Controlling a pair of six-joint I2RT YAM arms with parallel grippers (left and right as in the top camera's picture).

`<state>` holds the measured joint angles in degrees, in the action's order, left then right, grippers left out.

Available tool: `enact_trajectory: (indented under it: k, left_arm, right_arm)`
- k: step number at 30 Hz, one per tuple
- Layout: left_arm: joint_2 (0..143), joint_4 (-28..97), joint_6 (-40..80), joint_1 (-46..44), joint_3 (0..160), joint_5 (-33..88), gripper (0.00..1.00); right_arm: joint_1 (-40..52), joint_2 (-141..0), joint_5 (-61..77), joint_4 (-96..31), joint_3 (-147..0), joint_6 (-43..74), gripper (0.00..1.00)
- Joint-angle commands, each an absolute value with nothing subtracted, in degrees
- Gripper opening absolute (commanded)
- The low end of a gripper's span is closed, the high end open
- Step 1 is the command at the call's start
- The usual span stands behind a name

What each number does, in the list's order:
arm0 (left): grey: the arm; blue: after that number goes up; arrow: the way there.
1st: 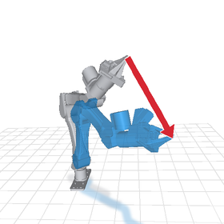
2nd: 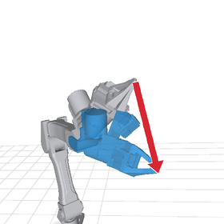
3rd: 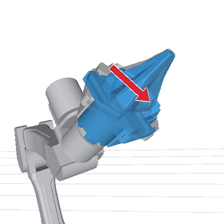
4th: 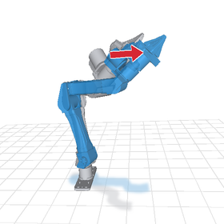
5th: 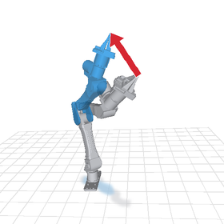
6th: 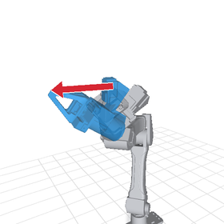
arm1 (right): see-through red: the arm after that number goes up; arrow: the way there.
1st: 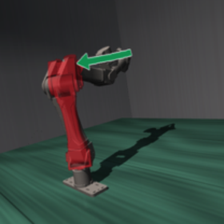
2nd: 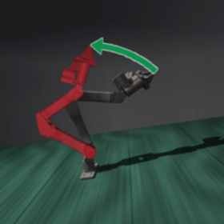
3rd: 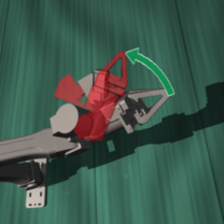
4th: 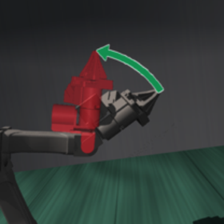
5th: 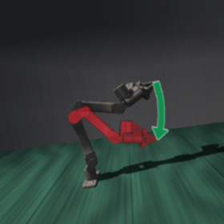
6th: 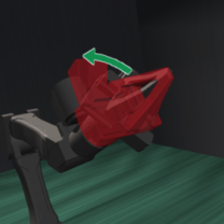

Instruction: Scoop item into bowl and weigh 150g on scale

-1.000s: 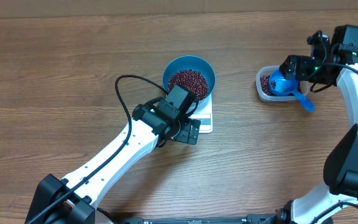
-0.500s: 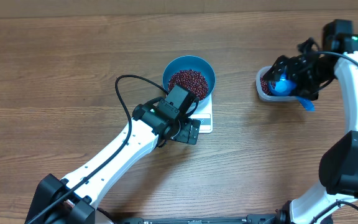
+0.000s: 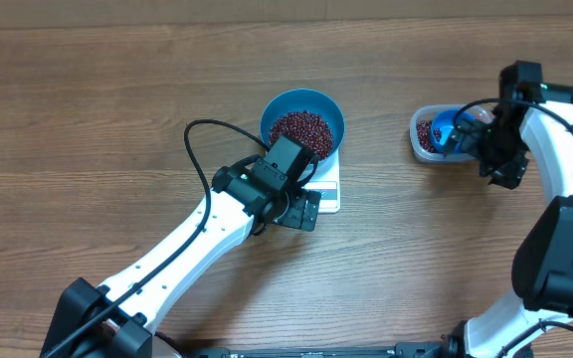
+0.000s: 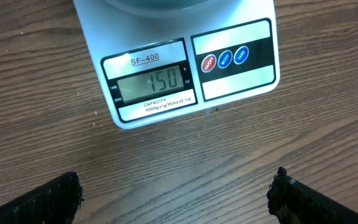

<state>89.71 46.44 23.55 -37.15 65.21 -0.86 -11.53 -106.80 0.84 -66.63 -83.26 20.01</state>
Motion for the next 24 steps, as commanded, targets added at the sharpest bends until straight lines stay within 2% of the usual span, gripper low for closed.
enact_trajectory:
  k: [1,7,12,17,24]
  left_arm:
    - [90.13,46.22,22.48,-37.15,64.90,-0.56,1.00]
    - [90.13,46.22,22.50,-37.15,64.90,-0.56,1.00]
    - [90.13,46.22,22.48,-37.15,64.90,-0.56,1.00]
    - [90.13,46.22,22.48,-37.15,64.90,-0.56,0.99]
    - [90.13,46.22,22.48,-37.15,64.90,-0.56,1.00]
  right_arm:
    - [-13.30,-106.65,1.89,-65.08,-80.51,22.74,1.00]
    - [-13.56,-106.63,9.30,-65.28,-78.96,22.72,1.00]
    - [-13.58,-106.63,8.80,-64.12,-78.96,22.48,1.00]
    - [-13.58,-106.63,-0.05,-57.98,-78.96,22.48,1.00]
    - [-13.58,-106.63,0.75,-50.63,-78.98,22.48,1.00]
